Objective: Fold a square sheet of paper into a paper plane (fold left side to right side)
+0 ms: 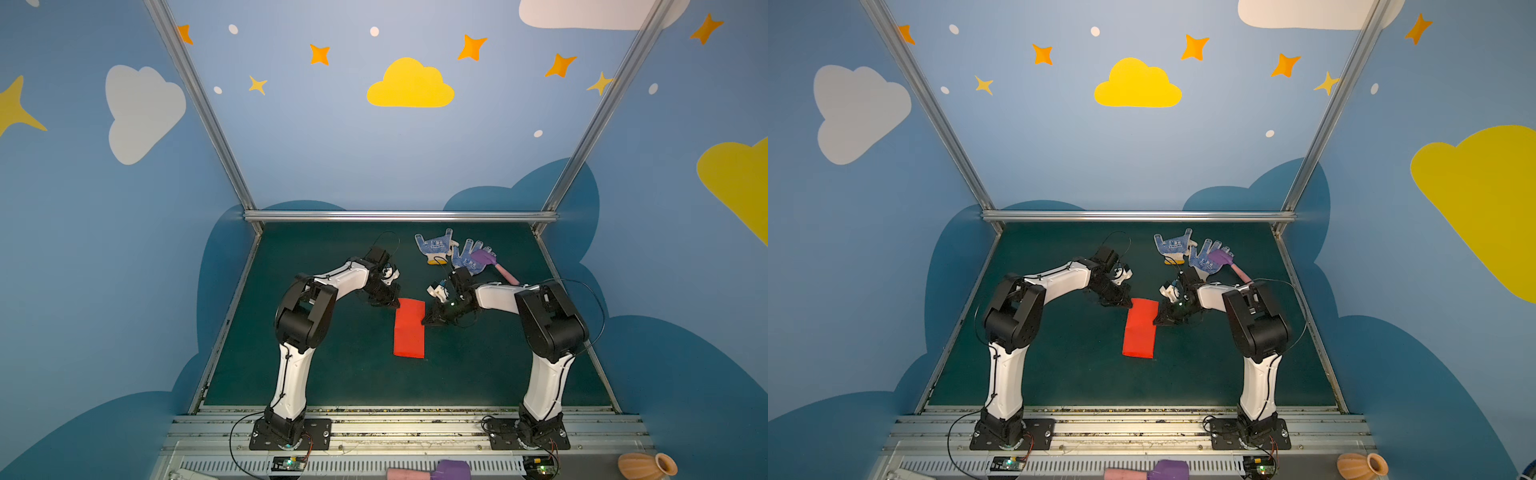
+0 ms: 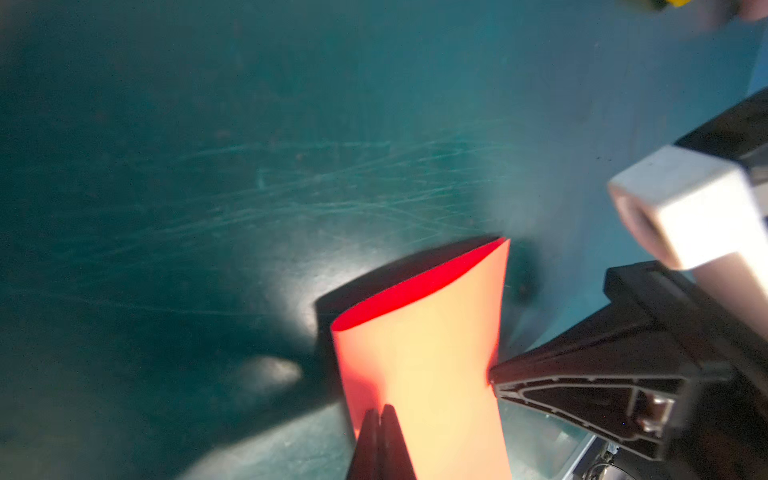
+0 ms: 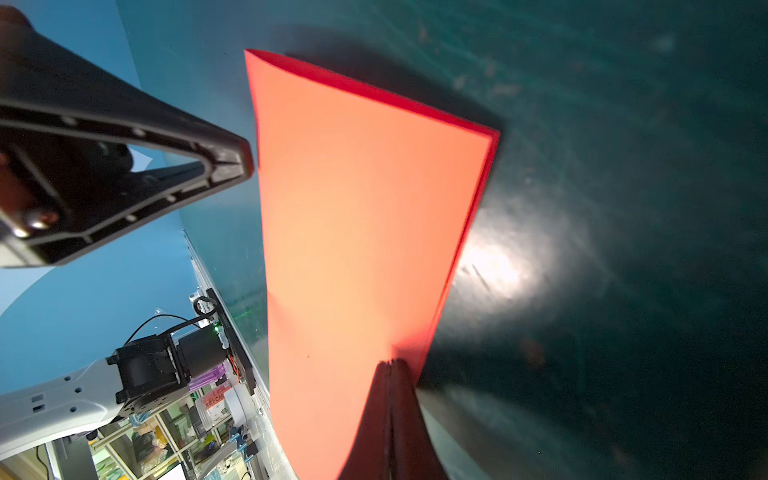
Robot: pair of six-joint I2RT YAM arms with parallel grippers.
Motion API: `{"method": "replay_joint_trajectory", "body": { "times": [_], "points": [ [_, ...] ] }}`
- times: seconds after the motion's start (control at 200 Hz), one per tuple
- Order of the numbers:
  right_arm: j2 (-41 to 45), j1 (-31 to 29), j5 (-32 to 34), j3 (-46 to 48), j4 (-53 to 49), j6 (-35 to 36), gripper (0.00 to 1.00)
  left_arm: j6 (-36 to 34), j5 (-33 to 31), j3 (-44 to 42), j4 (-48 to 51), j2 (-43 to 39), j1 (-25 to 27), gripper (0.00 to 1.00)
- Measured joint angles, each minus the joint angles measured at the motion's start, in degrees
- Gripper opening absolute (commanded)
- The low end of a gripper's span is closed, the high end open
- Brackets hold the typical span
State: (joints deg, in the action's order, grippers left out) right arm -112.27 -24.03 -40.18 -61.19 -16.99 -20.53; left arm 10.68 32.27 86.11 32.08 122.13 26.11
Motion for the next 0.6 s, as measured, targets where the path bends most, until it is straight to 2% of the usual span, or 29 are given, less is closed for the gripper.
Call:
{"method": "replay_joint_trajectory", "body": {
  "times": [0.601],
  "points": [
    [-0.7,-0.1,1.3,-3.3,-4.9,0.1,0.0,0.0,0.3,-1.8,-1.4,0.5,-0.2,0.03]
  ]
}}
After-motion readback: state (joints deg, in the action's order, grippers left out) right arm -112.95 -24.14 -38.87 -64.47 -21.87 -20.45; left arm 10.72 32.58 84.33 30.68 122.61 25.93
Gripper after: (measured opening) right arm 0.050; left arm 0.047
